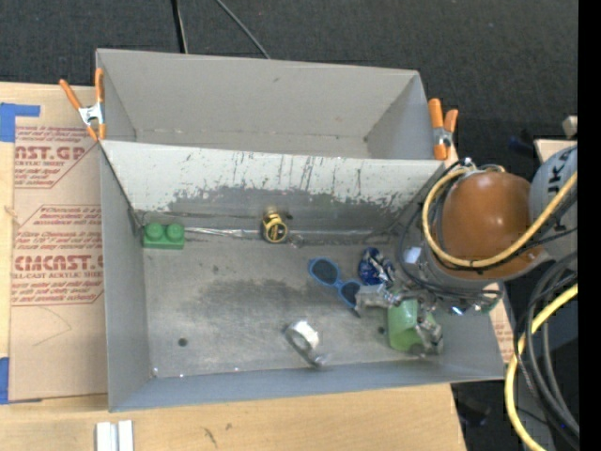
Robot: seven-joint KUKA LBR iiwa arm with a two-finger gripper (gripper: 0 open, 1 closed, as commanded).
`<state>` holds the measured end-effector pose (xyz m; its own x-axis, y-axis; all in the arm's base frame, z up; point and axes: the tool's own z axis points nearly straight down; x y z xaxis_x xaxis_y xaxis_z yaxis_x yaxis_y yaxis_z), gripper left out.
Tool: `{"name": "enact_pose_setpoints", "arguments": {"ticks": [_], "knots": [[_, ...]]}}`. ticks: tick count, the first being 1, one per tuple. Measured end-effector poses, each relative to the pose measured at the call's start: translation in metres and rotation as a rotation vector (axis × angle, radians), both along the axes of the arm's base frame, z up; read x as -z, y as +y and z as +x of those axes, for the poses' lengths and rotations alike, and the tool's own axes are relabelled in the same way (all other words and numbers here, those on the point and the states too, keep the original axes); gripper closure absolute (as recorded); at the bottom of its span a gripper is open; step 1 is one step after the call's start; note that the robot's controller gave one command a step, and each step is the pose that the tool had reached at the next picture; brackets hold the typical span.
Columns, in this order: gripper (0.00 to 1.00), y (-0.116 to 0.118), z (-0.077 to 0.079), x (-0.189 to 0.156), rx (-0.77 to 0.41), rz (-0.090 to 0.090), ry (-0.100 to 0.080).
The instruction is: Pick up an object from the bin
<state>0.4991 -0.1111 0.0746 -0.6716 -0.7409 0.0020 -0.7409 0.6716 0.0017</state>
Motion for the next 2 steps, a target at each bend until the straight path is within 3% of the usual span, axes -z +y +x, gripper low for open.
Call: {"name": "enact_pose_setpoints", "arguments": {"ticks": [1,2], "knots": [[0.00,-0.0031,0.0128,0.0045,-0.218,0.003,-0.002],[1.00,-0.0020,0.0128,0.0040,-0.219,0.005,-0.002]]}}
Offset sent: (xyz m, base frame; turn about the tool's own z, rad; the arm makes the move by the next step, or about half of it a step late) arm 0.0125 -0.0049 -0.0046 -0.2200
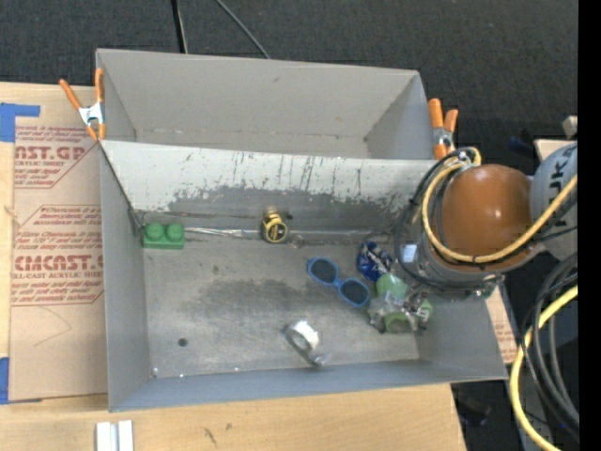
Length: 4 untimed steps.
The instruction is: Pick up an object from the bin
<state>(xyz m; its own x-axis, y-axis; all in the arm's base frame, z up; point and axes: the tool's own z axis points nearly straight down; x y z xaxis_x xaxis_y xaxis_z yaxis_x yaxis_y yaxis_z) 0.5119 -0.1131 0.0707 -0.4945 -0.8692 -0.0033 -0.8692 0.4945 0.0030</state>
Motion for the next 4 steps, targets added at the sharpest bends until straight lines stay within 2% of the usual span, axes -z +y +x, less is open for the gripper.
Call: {"name": "enact_pose_setpoints", "arguments": {"ticks": [1,2,3,4], "knots": [[0.00,-0.001,0.000,0.001,0.001,0.000,-0.003],[0.00,-0.016,0.065,0.000,0.037,0.015,0.014],[1.00,-0.018,0.068,-0.002,0.029,0.010,-0.006],[1.00,-0.020,0.064,-0.164,-0.005,-0.005,-0.011]]}}
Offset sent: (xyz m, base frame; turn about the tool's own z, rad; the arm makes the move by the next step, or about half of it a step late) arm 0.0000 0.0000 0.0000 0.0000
